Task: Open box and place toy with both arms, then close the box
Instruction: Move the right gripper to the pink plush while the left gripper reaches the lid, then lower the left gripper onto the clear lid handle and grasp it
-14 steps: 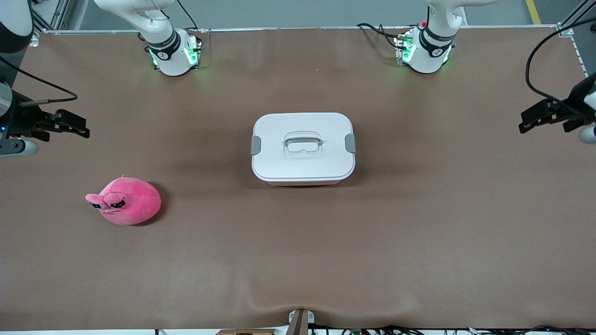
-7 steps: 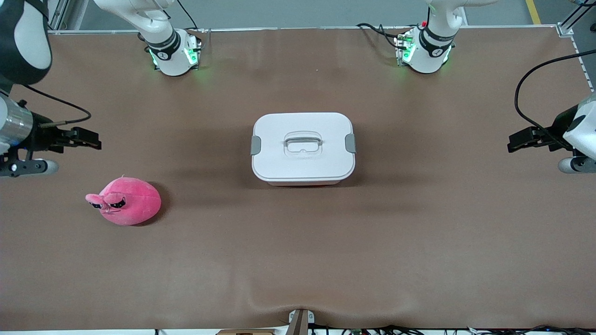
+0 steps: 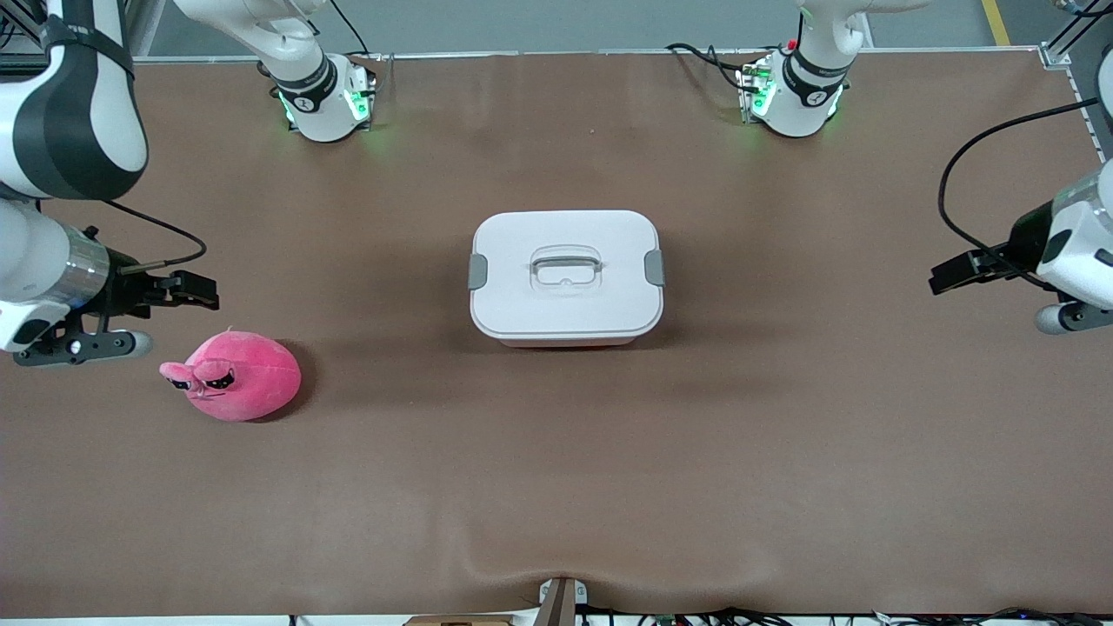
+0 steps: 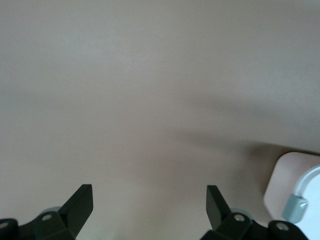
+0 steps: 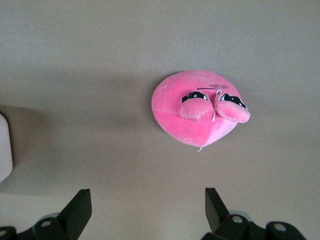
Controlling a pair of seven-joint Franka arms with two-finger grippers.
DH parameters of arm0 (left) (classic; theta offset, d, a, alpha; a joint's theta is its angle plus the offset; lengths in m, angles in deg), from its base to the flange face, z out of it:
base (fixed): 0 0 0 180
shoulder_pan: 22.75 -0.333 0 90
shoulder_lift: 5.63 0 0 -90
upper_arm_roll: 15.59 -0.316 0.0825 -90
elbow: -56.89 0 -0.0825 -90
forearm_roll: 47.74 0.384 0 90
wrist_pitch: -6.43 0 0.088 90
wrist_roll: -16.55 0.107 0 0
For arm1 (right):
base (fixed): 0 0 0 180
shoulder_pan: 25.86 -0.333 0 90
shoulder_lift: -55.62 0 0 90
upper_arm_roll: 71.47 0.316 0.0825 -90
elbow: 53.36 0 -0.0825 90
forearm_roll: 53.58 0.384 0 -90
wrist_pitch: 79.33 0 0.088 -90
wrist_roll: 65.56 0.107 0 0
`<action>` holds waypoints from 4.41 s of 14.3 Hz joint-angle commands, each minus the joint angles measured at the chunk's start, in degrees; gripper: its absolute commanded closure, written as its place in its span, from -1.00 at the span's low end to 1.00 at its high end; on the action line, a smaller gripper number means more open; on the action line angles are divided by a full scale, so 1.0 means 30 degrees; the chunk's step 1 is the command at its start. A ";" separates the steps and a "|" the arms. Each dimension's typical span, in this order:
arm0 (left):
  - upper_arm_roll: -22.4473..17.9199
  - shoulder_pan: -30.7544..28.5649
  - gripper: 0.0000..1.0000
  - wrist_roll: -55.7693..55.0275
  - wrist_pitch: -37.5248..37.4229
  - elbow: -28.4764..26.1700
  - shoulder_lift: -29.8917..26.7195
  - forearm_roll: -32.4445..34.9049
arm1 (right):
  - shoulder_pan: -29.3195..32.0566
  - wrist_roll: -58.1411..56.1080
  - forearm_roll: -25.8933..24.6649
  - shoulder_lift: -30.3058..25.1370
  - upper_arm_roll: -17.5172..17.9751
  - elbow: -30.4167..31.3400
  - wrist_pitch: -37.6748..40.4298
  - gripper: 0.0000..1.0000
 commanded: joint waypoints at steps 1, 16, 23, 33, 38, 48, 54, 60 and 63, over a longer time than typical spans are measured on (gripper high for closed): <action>-0.0077 0.0672 -1.00 -0.1690 -0.0010 0.0429 0.0555 -0.0551 | -0.0055 -0.0147 0.0022 0.0301 -0.0123 -0.0366 0.0074 -1.00; 0.0245 0.3571 -1.00 -1.4688 0.0400 0.0253 0.0967 -0.1813 | -0.0405 -0.4043 -0.0094 0.0915 -0.0123 -0.0367 -0.0013 -1.00; 0.0711 0.5623 -1.00 -2.1229 0.1189 0.0195 0.1580 -0.1873 | -0.0993 -0.4043 -0.0417 0.1533 -0.0152 -0.0396 -0.0102 -1.00; 0.0801 0.8815 -1.00 -2.9226 0.3798 -0.0890 0.2430 -0.1727 | -0.0934 -0.6153 -0.0740 0.1533 -0.0152 -0.0601 0.0016 -1.00; 0.0772 1.0690 -1.00 -3.3884 0.5552 -0.0890 0.3865 -0.1580 | -0.0964 -0.6182 -0.0740 0.1533 -0.0152 -0.0601 -0.0013 -1.00; 0.0714 1.2742 -1.00 -3.7992 0.8396 -0.0889 0.6063 -0.1550 | -0.0993 -0.6182 -0.0740 0.1533 -0.0152 -0.0601 0.0016 -1.00; 0.0743 1.3123 -1.00 -3.8638 0.8837 -0.0889 0.6591 -0.1550 | -0.0993 -0.6182 -0.0740 0.1533 -0.0152 -0.0572 0.0045 -1.00; 0.0772 1.3769 -0.46 -4.0162 0.9218 -0.1036 0.7178 -0.0291 | -0.1081 -0.6182 -0.0740 0.1533 -0.0152 -0.0513 0.0192 -1.00; 0.0772 1.3624 0.31 -4.0192 0.9160 -0.1095 0.6887 -0.0290 | -0.1052 -0.6182 -0.0740 0.1533 -0.0123 -0.0513 0.0192 -1.00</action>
